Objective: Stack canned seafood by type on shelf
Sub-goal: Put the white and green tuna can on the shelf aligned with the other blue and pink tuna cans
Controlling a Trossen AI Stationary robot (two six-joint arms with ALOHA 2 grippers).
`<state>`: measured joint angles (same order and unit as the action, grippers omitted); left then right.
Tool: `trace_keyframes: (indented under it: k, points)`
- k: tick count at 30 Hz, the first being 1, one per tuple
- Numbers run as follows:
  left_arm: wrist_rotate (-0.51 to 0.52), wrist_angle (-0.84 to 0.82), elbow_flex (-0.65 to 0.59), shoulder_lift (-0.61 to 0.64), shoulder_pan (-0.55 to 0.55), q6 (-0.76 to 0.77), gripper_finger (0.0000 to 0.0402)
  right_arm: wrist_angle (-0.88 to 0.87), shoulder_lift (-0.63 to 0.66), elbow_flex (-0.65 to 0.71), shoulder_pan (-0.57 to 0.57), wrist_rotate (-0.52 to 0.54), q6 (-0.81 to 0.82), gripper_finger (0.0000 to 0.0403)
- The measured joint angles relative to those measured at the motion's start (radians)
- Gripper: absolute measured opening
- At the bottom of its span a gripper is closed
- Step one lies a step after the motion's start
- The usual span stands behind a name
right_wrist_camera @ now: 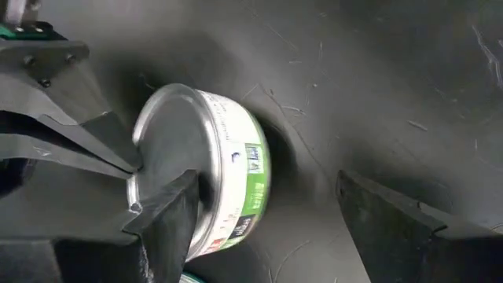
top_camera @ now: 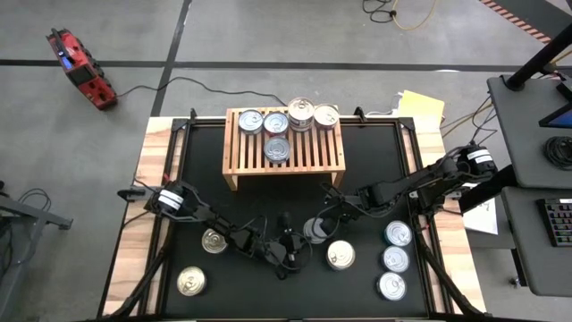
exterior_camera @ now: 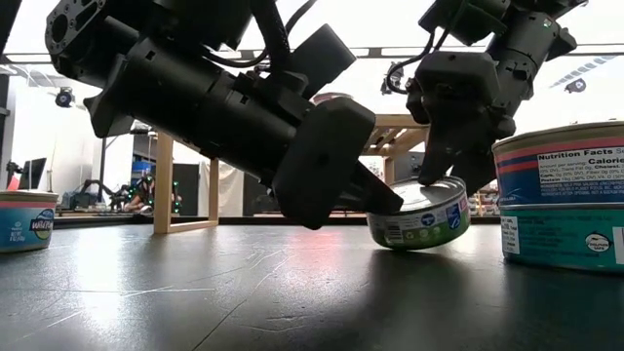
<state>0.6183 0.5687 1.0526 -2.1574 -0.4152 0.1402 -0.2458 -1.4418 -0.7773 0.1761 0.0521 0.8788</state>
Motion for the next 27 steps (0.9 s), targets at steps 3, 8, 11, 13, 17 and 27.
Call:
trace_keyframes:
  k: [3,8,11,13,17,27]
  points:
    - [-0.001,-0.001,0.000,0.000,0.001,0.000,0.0000,0.001,0.000,0.000,0.000,0.000,-0.004,0.0285]
    - [-0.001,-0.002,-0.001,0.000,0.001,0.000,0.0000,0.033,-0.001,0.001,0.000,0.000,-0.012,0.0281]
    - [-0.002,-0.002,-0.001,0.000,0.000,0.001,0.0000,0.069,-0.021,0.001,0.000,-0.016,-0.012,0.0286]
    - [-0.003,-0.002,-0.002,0.000,0.000,0.002,0.0000,0.106,-0.052,0.001,0.000,-0.040,-0.012,0.0289]
    - [-0.002,-0.001,-0.002,0.000,0.001,0.003,0.0000,0.141,-0.100,-0.004,0.000,-0.082,-0.027,0.0289]
    - [-0.001,0.001,-0.002,0.000,0.001,0.003,0.0000,0.134,-0.117,-0.025,0.000,-0.108,-0.061,0.0245]
